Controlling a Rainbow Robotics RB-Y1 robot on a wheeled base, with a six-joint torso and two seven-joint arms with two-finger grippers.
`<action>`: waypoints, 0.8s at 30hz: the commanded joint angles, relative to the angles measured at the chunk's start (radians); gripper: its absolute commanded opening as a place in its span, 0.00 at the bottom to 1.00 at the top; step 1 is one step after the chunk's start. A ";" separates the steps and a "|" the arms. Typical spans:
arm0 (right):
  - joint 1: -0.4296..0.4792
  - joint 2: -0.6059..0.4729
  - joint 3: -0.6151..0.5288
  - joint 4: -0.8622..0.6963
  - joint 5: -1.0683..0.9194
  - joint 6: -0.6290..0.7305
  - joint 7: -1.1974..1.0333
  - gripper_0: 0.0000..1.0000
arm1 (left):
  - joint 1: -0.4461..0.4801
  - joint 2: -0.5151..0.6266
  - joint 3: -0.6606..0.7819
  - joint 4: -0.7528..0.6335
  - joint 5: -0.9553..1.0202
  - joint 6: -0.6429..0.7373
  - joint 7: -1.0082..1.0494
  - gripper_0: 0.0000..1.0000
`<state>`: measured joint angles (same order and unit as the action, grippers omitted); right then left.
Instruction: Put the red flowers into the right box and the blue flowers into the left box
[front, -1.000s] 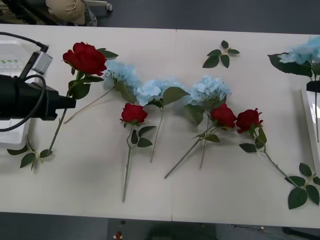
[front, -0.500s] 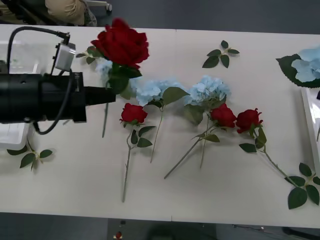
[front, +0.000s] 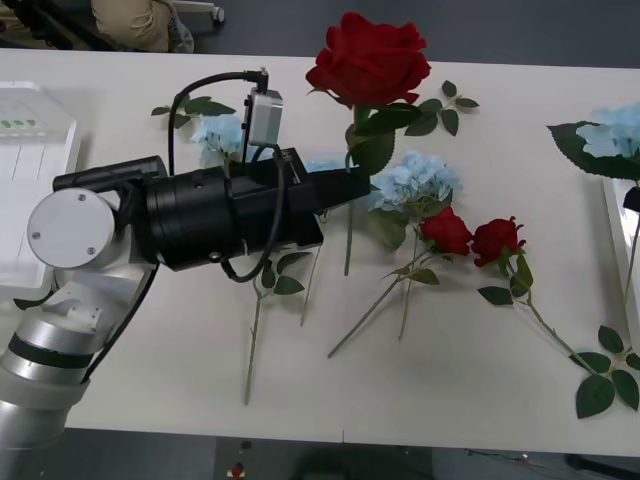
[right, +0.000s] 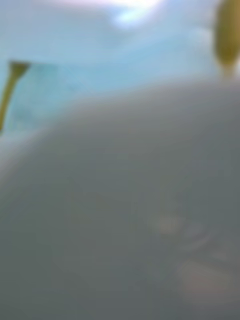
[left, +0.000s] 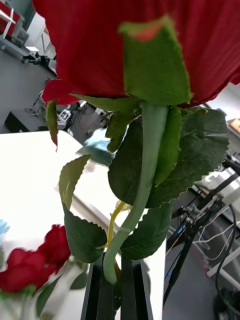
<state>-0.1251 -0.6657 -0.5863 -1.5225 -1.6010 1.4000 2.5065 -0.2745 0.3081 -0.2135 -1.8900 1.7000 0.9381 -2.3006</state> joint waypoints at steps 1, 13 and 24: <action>-0.018 -0.058 0.037 -0.018 0.052 -0.015 -0.152 0.00 | -0.043 -0.030 -0.009 -0.012 -0.033 -0.038 -0.079 0.00; -0.024 -0.086 0.094 -0.018 0.130 -0.035 -0.400 0.00 | -0.052 -0.046 -0.018 -0.009 -0.060 -0.038 -0.077 0.00; -0.030 -0.089 0.094 -0.019 0.176 -0.047 -0.371 0.76 | -0.052 -0.046 -0.018 -0.011 -0.063 -0.038 -0.077 0.00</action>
<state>-0.1262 -0.7218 -0.4810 -1.5225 -1.4361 1.3656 2.1304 -0.3018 0.2662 -0.2379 -1.8873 1.6382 0.9070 -2.3544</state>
